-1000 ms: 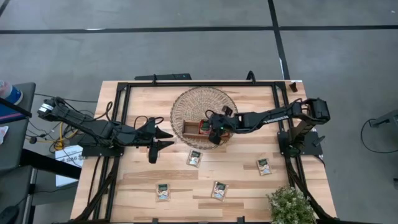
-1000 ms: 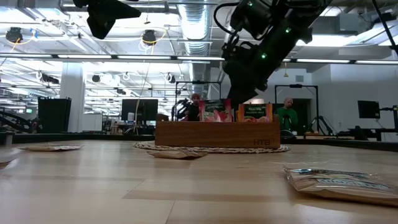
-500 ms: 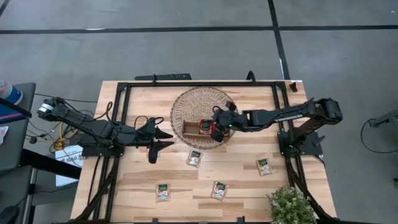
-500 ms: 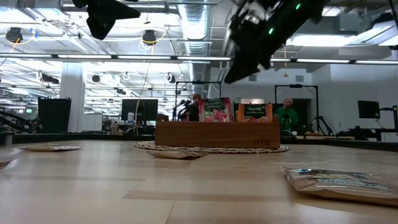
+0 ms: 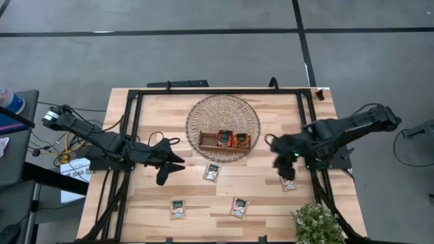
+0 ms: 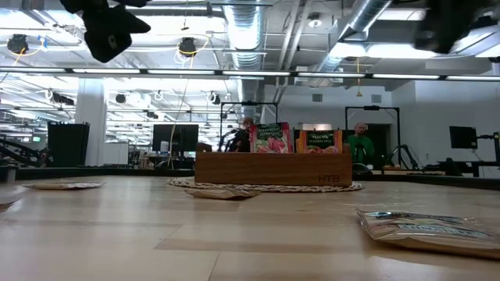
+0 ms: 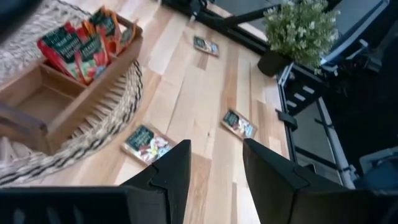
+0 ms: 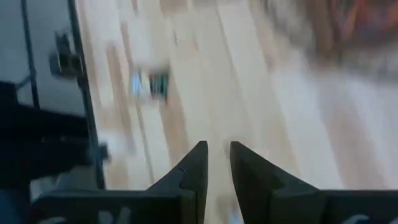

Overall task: Pick & Place Tea
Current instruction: Put the brown tea bag into the left section of the wooden organizer

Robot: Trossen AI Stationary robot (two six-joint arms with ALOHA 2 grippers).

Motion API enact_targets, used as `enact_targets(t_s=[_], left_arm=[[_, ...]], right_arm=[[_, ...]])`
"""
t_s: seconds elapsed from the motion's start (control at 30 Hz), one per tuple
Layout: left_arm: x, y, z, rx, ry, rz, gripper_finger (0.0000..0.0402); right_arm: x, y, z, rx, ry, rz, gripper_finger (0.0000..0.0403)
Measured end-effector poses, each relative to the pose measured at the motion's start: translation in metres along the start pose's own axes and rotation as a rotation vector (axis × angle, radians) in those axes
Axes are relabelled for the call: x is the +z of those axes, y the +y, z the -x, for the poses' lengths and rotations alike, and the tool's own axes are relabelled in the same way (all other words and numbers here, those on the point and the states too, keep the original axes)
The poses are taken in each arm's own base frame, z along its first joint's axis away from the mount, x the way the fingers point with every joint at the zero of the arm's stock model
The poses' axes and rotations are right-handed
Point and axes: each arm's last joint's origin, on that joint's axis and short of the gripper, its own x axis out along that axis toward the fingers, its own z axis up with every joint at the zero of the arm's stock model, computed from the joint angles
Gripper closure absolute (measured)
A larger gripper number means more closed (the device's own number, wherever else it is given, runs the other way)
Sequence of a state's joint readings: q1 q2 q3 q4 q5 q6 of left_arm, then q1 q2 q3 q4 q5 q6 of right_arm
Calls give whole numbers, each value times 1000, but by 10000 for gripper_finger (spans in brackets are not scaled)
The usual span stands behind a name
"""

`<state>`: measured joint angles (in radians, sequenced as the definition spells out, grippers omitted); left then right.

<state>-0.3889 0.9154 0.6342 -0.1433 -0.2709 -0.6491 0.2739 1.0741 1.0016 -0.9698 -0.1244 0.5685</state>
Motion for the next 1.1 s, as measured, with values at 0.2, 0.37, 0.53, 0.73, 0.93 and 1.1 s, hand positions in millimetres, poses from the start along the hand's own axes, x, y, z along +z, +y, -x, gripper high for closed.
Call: enact_targets(t_s=[0.2, 0.37, 0.53, 0.73, 0.93, 1.1], left_arm=[[-3, 2, 0, 18, 28, -10, 263], [-4, 3, 0, 28, 41, -14, 263], [-4, 3, 0, 31, 40, -15, 263], [-4, 3, 0, 31, 37, -14, 263], [-4, 3, 0, 31, 36, 10, 263], [-4, 3, 0, 32, 37, 27, 263]], right_arm=[[-39, 12, 2, -83, 238, 11, 343], [-54, 15, -19, -178, 411, 160, 343], [-57, 12, -44, -211, 472, 239, 335], [-59, 5, -66, -232, 513, 300, 274], [-67, 0, -84, -192, 480, 338, 177], [-78, -11, -93, -211, 511, 353, 149]])
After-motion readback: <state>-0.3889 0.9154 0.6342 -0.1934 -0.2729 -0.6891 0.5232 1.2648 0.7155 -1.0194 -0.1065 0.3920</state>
